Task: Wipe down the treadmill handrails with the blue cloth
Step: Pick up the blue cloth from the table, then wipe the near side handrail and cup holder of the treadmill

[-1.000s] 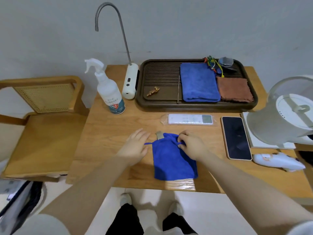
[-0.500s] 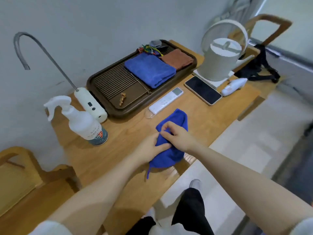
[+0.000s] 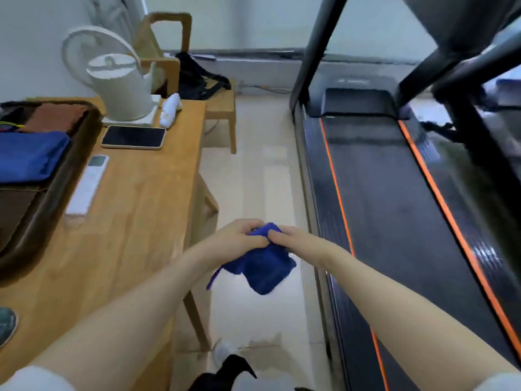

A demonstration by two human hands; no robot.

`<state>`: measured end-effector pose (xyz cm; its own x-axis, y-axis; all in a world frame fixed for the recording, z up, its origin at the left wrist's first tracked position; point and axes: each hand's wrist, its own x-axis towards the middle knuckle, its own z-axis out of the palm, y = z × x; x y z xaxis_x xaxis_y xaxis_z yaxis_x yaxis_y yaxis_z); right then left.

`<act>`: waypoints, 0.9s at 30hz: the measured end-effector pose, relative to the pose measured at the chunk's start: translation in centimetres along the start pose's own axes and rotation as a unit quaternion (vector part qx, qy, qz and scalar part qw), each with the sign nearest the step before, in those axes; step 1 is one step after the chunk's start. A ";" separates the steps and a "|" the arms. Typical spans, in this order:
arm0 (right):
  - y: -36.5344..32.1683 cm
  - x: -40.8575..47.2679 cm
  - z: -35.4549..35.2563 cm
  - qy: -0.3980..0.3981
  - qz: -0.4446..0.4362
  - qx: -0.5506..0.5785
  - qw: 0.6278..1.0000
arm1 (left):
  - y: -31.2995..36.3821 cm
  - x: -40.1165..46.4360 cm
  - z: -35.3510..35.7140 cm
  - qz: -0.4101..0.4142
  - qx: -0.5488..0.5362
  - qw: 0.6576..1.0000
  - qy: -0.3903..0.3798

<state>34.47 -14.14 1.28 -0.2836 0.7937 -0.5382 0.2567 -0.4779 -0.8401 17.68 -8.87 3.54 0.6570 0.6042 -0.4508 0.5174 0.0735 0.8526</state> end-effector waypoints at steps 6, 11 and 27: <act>10.5 -11.4 -2.4 0.093 0.111 -0.012 0.989 | 6.2 1.2 10.0 0.042 -0.058 0.993 -0.093; 18.1 -19.4 -1.7 0.220 0.140 0.052 0.964 | 7.2 1.4 18.6 0.041 -0.101 0.990 -0.090; 17.0 -23.0 -10.4 0.295 -0.009 0.569 0.767 | 8.2 7.0 29.3 0.338 0.266 0.903 -0.018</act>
<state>54.98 -36.57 0.09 0.2753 0.6762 -0.6833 -0.8114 -0.2178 -0.5424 42.62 -27.31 -0.35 0.9333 0.3423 0.1085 0.1759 -0.6991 0.6930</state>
